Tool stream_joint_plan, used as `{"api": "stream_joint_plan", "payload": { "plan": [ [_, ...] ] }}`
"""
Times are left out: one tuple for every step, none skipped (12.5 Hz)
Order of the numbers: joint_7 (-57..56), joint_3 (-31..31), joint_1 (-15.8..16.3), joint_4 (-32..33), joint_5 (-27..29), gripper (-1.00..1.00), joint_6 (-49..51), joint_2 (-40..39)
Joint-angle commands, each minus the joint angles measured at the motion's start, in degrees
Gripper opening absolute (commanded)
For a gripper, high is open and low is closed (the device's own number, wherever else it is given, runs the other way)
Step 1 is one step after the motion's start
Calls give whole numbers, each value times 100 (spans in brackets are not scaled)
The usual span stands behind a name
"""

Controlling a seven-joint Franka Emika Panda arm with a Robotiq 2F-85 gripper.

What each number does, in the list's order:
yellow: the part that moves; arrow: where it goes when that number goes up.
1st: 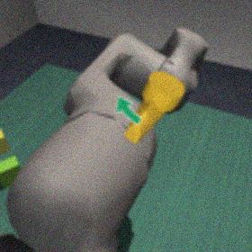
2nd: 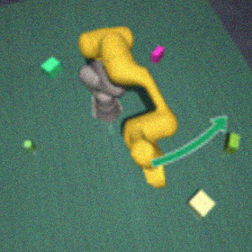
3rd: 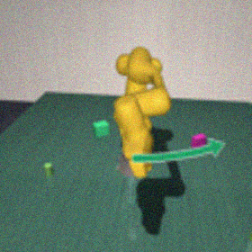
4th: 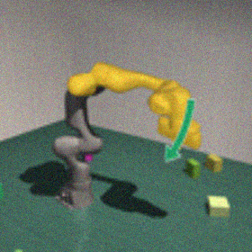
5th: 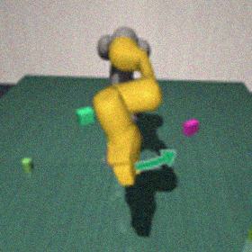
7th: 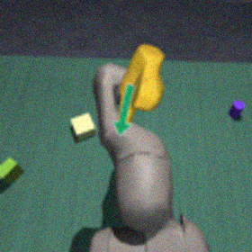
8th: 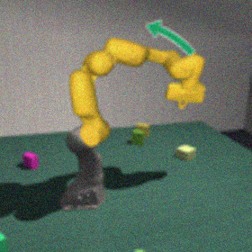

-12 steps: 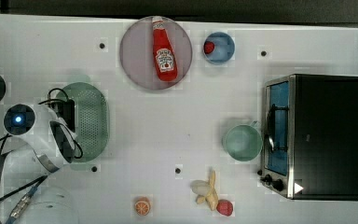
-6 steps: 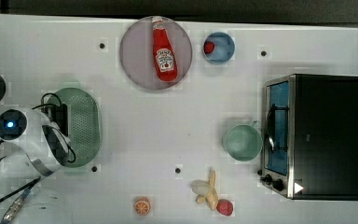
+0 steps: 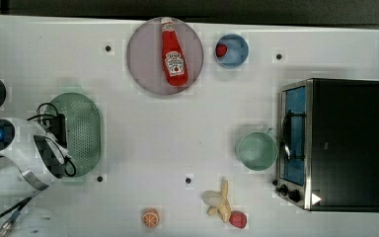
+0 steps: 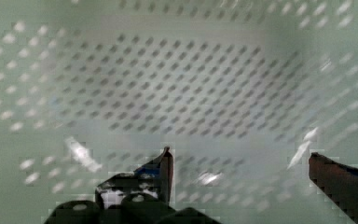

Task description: Drag strainer right to left.

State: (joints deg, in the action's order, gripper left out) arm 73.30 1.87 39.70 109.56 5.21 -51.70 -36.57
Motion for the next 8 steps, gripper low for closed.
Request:
{"api": "stream_joint_plan", "payload": {
  "plan": [
    [-1508,-348,-152,-76,-37,100,734,1073],
    [-2063,-500,-156,-63,-37,100,1010,1409],
    [-2557,-680,-166,-53,-37,100,1320,1752],
    [-2955,-883,-176,-54,-37,100,1612,2096],
    [-3308,-1093,-188,-57,-37,100,1839,2432],
    [-3586,-1330,-205,-58,-42,100,2102,2757],
    [-3898,-1579,-219,-67,-53,100,2353,3077],
    [-4216,-1845,-227,-82,-112,100,2606,3390]
  ]
}}
